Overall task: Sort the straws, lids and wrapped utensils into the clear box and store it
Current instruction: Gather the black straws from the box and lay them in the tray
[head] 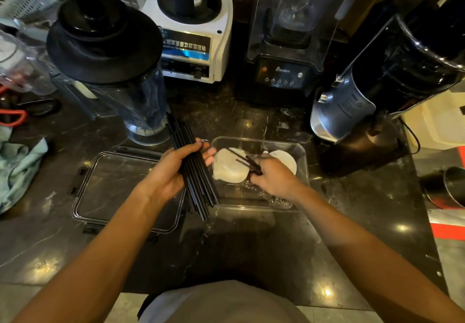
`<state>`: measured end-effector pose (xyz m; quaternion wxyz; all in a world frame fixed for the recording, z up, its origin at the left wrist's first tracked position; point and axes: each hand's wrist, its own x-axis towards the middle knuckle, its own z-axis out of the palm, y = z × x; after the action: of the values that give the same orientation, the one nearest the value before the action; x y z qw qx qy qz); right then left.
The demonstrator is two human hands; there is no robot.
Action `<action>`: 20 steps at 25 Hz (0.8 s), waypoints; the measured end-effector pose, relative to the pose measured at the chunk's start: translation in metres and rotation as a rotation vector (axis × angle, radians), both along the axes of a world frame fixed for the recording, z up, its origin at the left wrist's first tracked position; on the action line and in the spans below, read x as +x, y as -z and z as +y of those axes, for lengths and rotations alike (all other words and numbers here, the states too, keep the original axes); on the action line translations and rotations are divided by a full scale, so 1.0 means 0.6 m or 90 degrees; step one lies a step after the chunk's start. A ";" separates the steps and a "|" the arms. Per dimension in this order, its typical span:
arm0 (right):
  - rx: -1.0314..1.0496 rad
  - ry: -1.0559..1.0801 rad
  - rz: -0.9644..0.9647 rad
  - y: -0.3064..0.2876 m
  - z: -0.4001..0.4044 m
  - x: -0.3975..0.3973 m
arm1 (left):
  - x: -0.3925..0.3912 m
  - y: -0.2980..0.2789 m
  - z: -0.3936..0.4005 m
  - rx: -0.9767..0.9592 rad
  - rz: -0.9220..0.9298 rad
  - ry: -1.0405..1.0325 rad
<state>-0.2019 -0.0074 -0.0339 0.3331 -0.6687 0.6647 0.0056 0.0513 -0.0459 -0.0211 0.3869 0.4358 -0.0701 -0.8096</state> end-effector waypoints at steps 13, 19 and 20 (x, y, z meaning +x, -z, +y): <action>0.013 0.327 -0.495 -0.082 -0.012 -0.048 | -0.012 -0.004 0.011 0.000 -0.009 0.031; -0.008 0.508 -0.577 -0.066 -0.021 -0.029 | -0.025 -0.003 0.021 0.025 -0.020 0.044; -0.006 0.511 -0.566 -0.065 -0.025 -0.021 | -0.026 -0.004 0.023 0.024 -0.019 0.051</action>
<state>-0.2143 -0.0223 0.0049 0.5524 -0.3049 0.6622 -0.4041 0.0356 -0.0319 -0.0190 0.3449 0.4519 -0.0781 -0.8190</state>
